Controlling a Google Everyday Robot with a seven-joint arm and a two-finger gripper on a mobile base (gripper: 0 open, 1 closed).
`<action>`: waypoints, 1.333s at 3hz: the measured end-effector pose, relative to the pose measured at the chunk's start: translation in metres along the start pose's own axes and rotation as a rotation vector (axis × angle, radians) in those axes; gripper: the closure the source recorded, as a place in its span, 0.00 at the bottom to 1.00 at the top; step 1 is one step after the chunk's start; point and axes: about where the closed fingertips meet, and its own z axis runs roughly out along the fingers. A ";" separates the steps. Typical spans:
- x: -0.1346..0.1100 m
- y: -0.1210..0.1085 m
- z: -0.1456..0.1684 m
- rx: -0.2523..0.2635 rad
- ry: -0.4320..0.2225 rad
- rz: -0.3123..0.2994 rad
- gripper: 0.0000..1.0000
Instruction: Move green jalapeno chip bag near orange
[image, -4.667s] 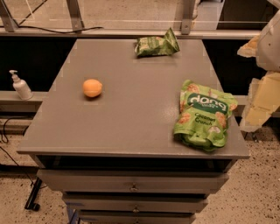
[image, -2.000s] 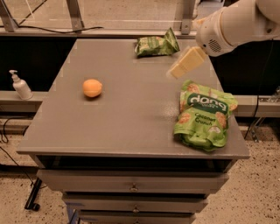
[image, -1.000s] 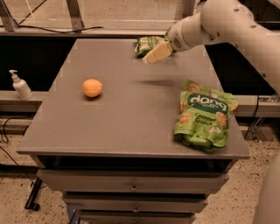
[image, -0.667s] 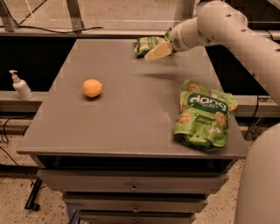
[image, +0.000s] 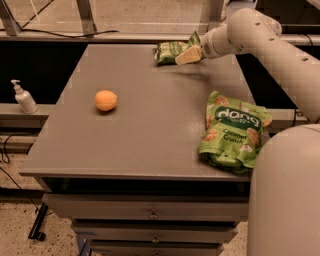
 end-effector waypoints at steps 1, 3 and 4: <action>0.009 -0.007 0.012 0.003 0.010 0.032 0.36; 0.007 -0.002 0.009 -0.004 0.008 0.024 0.83; -0.008 0.017 -0.008 -0.040 -0.018 -0.022 1.00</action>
Offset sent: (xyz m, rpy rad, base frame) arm 0.0132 -0.0078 -0.0158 0.0223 0.0281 -0.0292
